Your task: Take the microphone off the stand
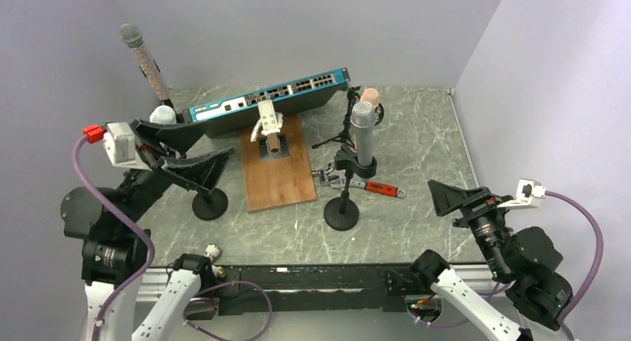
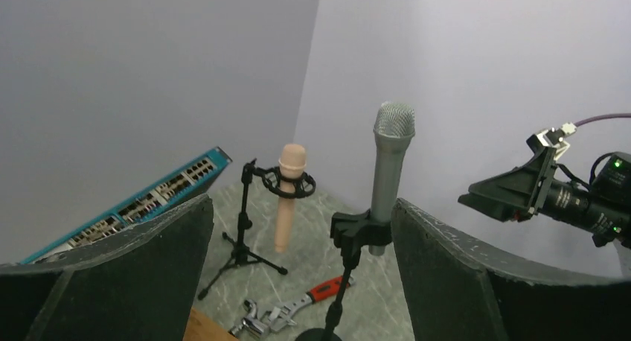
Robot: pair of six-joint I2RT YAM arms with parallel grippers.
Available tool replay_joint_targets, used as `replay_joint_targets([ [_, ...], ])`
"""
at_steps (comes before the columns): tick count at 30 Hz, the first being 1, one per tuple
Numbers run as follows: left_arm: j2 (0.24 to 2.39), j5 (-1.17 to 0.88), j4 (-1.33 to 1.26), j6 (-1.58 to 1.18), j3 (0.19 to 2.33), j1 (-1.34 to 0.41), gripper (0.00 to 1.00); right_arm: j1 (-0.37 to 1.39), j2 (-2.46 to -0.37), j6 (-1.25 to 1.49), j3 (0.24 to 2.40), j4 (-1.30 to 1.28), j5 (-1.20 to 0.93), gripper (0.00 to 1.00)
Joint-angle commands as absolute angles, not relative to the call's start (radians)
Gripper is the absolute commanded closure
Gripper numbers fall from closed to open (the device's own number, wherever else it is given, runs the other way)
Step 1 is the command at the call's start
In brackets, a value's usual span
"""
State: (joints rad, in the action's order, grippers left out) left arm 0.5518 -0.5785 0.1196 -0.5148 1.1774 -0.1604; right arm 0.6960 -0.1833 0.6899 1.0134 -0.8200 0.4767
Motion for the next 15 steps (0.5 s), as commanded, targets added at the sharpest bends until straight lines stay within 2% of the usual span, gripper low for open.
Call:
replay_joint_targets([
  [1, 0.581, -0.708, 0.132, -0.501, 1.209, -0.156, 0.09, 0.696, -0.202, 0.664, 1.07, -0.881, 0.502, 0.0],
  [7, 0.641, -0.923, -0.072, -0.635, 1.153, -0.181, 0.1, 0.697, -0.155, 0.495, 0.976, -0.649, 0.213, 0.0],
  [12, 0.668, -0.892, -0.015, -0.575, 1.15, -0.28, 0.08, 0.696, -0.302, 0.414, 1.009, -0.669, 0.083, 0.0],
  [15, 0.696, -0.815, 0.028, -0.525, 1.141, -0.392, 0.09, 0.696, -0.359, 0.389, 1.024, -0.685, 0.074, 0.0],
])
